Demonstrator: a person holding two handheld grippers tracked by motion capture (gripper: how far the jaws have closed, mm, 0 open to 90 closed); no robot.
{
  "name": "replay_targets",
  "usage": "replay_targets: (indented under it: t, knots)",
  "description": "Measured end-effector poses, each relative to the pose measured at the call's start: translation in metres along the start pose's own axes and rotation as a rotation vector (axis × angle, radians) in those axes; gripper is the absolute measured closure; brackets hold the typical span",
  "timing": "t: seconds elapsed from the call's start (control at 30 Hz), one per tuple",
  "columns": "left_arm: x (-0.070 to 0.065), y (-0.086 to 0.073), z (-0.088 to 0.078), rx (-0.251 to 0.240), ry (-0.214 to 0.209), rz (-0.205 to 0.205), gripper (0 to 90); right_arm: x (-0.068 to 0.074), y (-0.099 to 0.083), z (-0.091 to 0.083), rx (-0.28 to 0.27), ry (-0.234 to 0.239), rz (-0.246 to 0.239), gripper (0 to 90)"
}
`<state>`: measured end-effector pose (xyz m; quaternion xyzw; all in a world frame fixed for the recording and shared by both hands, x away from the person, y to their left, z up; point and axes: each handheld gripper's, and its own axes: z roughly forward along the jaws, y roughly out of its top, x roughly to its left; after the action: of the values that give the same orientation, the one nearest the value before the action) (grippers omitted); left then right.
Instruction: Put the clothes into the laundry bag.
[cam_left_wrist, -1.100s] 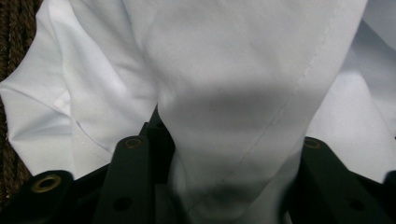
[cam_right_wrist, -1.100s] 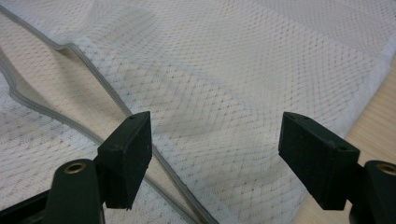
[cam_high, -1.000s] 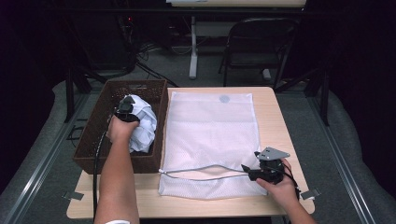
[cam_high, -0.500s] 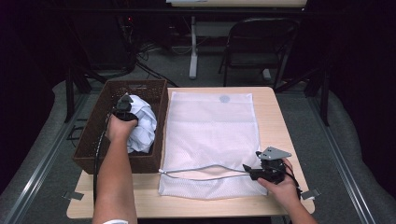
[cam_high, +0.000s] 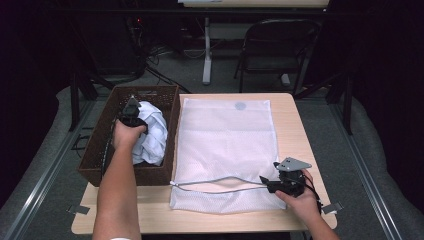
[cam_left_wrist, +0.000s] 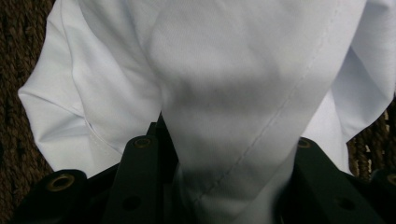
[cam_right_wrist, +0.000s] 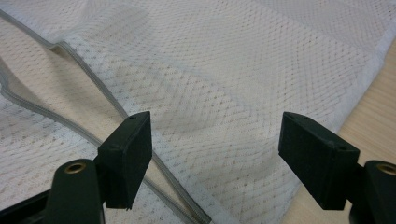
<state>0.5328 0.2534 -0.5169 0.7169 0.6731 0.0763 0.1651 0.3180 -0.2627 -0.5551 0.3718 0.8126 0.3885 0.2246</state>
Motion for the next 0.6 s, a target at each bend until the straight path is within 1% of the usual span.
replay_targets:
  t: [0.03, 0.17, 0.37, 0.6]
  knots:
    - [0.000, 0.000, -0.002, 0.000, -0.002, 0.008, 63.9, 0.000, 0.000, 0.000, 0.001, -0.001, 0.001, 25.7]
    - [0.001, 0.000, -0.009, -0.020, -0.014, 0.013, 63.8, -0.001, 0.000, 0.000, 0.010, -0.004, 0.008, 25.6]
    - [0.003, 0.000, -0.023, -0.043, -0.028, 0.025, 63.8, 0.000, 0.000, 0.001, 0.016, 0.001, -0.005, 25.3]
    - [0.006, 0.000, -0.040, -0.063, -0.031, 0.035, 63.6, 0.001, 0.001, 0.002, 0.021, 0.005, -0.014, 26.1]
